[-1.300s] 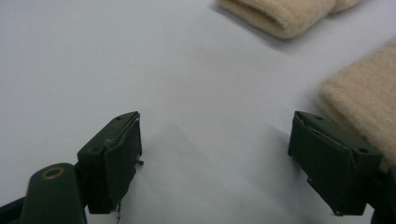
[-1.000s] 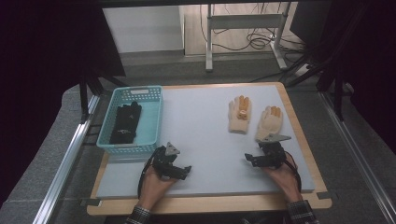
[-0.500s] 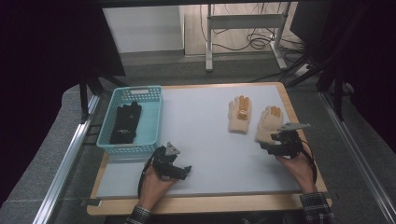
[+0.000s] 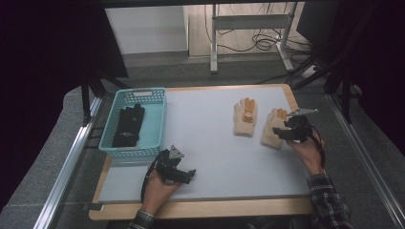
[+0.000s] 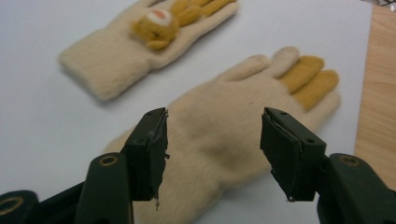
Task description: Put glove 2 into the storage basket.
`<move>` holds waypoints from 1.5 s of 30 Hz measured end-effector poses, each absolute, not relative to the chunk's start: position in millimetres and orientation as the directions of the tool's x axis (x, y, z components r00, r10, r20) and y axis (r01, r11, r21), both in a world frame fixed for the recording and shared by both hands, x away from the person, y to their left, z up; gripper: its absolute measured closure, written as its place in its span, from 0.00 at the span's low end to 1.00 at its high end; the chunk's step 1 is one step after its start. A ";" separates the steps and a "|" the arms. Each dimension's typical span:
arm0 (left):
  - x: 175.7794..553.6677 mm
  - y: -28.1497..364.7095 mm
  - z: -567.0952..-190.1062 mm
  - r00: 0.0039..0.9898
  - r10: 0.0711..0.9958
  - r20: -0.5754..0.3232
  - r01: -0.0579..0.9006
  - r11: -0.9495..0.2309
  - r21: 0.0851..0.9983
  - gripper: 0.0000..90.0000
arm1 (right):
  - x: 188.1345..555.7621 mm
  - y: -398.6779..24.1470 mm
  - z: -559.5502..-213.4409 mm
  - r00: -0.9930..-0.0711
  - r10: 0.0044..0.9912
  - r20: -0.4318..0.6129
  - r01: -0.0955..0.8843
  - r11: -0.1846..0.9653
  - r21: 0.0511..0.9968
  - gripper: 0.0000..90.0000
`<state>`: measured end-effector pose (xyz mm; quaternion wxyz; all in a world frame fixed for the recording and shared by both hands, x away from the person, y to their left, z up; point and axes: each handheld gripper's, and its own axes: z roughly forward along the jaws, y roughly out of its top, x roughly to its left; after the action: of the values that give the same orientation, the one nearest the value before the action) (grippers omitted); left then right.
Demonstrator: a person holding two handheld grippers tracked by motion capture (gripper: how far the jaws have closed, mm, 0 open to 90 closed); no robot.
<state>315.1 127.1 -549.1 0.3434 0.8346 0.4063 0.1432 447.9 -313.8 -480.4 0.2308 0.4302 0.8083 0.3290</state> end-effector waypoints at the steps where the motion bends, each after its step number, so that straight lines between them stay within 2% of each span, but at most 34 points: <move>1: 315.1 127.1 -549.0 0.629 0.776 -0.040 0.580 -0.434 0.689 0.00 | 447.9 -313.8 -480.4 -0.523 0.847 -0.090 0.544 0.413 0.730 0.39; 5: 315.2 127.1 -549.0 0.629 0.776 -0.040 0.580 -0.434 0.689 0.00 | 467.1 -311.2 -489.4 -0.499 0.862 -0.091 0.556 0.398 0.730 0.28; 9: 315.2 127.0 -549.1 0.629 0.777 -0.040 0.579 -0.433 0.690 0.00 | 477.7 -308.6 -496.6 -0.490 0.868 -0.081 0.572 0.390 0.721 0.27; 12: 315.2 127.1 -549.1 0.629 0.776 -0.040 0.579 -0.433 0.691 0.00 | 486.3 -305.7 -505.3 -0.499 0.858 -0.125 0.573 0.434 0.695 0.27; 13: 315.2 127.1 -549.1 0.629 0.777 -0.040 0.579 -0.433 0.691 0.00 | 488.8 -304.4 -509.5 -0.508 0.850 -0.141 0.577 0.458 0.676 0.33; 15: 315.1 127.1 -549.1 0.629 0.777 -0.040 0.579 -0.433 0.690 0.00 | 489.3 -303.5 -511.6 -0.513 0.846 -0.146 0.577 0.465 0.671 0.35; 20: 315.1 127.1 -549.2 0.629 0.776 -0.039 0.579 -0.434 0.691 0.00 | 484.9 -303.3 -511.5 -0.510 0.851 -0.130 0.585 0.453 0.672 0.59; 27: 315.1 127.1 -549.1 0.629 0.776 -0.040 0.579 -0.433 0.691 0.00 | 480.0 -308.8 -506.1 -0.489 0.870 -0.063 0.599 0.387 0.701 0.72; 28: 315.1 127.1 -549.1 0.629 0.777 -0.040 0.579 -0.433 0.691 0.00 | 477.8 -309.6 -503.7 -0.492 0.869 -0.060 0.590 0.383 0.711 0.77; 29: 315.1 127.1 -549.2 0.629 0.777 -0.040 0.579 -0.433 0.690 0.00 | 471.4 -309.4 -496.3 -0.504 0.862 -0.046 0.559 0.366 0.744 0.90; 35: 315.1 127.0 -549.2 0.629 0.777 -0.040 0.579 -0.433 0.691 0.00 | 456.0 -296.9 -477.4 -0.544 0.834 -0.091 0.517 0.419 0.746 0.92; 45: 315.1 127.2 -549.0 0.629 0.776 -0.039 0.580 -0.435 0.689 0.00 | 430.1 -277.7 -455.0 -0.608 0.791 -0.067 0.466 0.424 0.777 0.92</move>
<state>315.1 127.2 -549.0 0.3429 0.8349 0.4059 0.1433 430.1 -277.7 -455.0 0.2175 0.3857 0.8152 0.3734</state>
